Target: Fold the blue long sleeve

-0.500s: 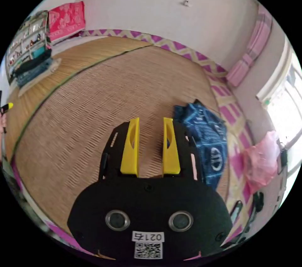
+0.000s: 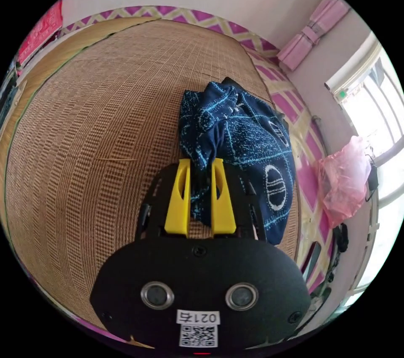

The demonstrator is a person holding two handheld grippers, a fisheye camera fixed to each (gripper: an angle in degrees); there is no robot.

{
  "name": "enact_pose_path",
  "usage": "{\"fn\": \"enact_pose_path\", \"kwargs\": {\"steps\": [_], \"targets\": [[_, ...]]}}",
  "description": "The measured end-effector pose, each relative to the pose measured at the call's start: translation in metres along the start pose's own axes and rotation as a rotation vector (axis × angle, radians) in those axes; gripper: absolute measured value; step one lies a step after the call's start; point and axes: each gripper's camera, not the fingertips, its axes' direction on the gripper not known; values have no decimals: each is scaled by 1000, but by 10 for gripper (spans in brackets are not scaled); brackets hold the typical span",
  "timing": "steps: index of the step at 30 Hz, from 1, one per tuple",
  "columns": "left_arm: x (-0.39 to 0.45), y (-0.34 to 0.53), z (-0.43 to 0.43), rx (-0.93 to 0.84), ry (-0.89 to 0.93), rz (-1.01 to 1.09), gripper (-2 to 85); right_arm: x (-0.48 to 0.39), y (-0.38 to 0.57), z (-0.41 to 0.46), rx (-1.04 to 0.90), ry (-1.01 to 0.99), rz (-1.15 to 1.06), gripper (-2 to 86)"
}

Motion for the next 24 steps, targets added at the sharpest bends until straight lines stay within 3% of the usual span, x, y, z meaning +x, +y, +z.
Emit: {"fn": "enact_pose_path", "kwargs": {"steps": [4, 10, 14, 16, 20, 24], "targets": [[41, -5, 5, 18, -1, 28, -9, 0, -5, -20, -54, -14, 17, 57], [93, -9, 20, 11, -24, 85, -7, -73, 36, -110, 1, -257, -164, 59], [99, -8, 42, 4, 1, 21, 8, -165, 88, -158, 78, -569, -230, 61], [100, -7, 51, 5, 21, 6, 64, -209, 107, -167, 70, -712, -258, 61], [86, -6, 50, 30, 99, -71, 133, -281, 136, -163, 61, -994, -120, 65], [69, 7, 1, 104, 69, -114, 130, -300, 149, -168, 117, -991, -113, 77]]}}
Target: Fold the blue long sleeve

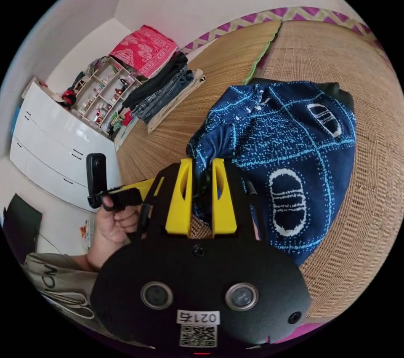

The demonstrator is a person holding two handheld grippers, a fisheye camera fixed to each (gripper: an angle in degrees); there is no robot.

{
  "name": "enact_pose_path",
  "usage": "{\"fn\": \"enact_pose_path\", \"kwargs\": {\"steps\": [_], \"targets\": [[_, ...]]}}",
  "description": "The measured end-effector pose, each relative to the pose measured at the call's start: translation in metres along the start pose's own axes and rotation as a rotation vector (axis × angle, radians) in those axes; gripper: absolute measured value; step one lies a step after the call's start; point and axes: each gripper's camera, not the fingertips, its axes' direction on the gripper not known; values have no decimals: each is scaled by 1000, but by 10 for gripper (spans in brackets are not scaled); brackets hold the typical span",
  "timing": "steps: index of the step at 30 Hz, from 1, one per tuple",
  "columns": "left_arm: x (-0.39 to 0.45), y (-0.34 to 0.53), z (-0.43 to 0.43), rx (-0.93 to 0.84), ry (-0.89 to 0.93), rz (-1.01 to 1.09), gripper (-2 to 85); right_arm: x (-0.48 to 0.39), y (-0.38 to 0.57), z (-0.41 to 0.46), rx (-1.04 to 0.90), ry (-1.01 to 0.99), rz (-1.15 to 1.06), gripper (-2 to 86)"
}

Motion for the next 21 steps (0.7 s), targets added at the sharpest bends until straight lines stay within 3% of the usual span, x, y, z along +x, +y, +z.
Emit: {"fn": "enact_pose_path", "kwargs": {"steps": [5, 9, 13, 16, 18, 21], "targets": [[-16, 13, -61, 38, -29, 1, 113, 2, 11, -22, 0, 18, -111, 70], [-23, 14, -66, 34, -4, -5, 113, -2, 18, -10, -41, 61, -146, 43], [-24, 13, -71, 29, 14, -3, 113, -9, 33, -15, -27, 10, -187, 75], [-26, 12, -81, 27, 8, 3, 113, -35, 45, 0, -83, 129, -307, 102], [-30, 10, -87, 30, 10, -1, 112, -51, 56, 19, -90, 307, -395, 74], [-40, 6, -99, 41, 22, -15, 112, -39, 61, 21, -53, 340, -372, 5]]}}
